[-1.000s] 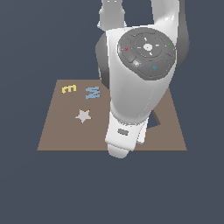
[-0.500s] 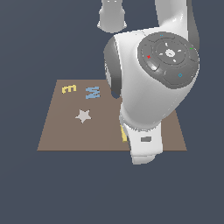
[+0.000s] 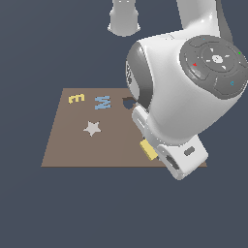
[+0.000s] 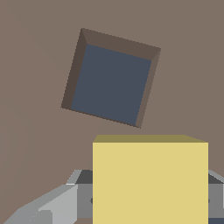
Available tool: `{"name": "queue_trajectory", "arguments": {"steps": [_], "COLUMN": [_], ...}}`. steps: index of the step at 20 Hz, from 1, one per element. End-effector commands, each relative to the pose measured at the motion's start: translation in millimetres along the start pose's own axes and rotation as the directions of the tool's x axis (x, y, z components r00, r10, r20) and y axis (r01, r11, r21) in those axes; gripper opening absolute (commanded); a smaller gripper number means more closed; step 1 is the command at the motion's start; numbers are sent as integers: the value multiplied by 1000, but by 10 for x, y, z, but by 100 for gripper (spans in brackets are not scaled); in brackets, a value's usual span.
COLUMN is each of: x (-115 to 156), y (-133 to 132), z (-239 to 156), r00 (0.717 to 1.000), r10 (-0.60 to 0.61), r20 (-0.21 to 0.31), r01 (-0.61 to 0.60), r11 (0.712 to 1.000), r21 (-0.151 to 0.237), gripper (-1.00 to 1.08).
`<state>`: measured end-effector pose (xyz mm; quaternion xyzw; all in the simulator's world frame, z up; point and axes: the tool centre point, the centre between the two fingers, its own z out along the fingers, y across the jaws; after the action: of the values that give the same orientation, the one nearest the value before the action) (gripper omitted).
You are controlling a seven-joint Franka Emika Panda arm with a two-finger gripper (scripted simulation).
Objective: Insert a designated object into the corresponding slot on a board.
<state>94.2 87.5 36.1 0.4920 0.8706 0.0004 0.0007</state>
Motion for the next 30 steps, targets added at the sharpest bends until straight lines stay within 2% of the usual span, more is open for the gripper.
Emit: {"name": "queue_trajectory", "arguments": {"steps": [1,5,10,13,17,24,30], "x": [61,167,304,386,489,619,683], "y": [29,54,56,42,7,-74,-138], "z": [-9,-16,-24,-29,-35,-43,-46], "r00": [994,959,872,799,683,486,356], "r10": [-112,-285,-489,-601,-730,-874,-935], "r20": [0,1,1,0,0,0,0], "r01": [112,285,489,601,730,874,935], "r11": [994,959,872,799,683,486,356], "r21": [-1,-1,-1,-1,-1,0,0], "gripper": [-100,-100,-100,-100,-100,-100,-100]}}
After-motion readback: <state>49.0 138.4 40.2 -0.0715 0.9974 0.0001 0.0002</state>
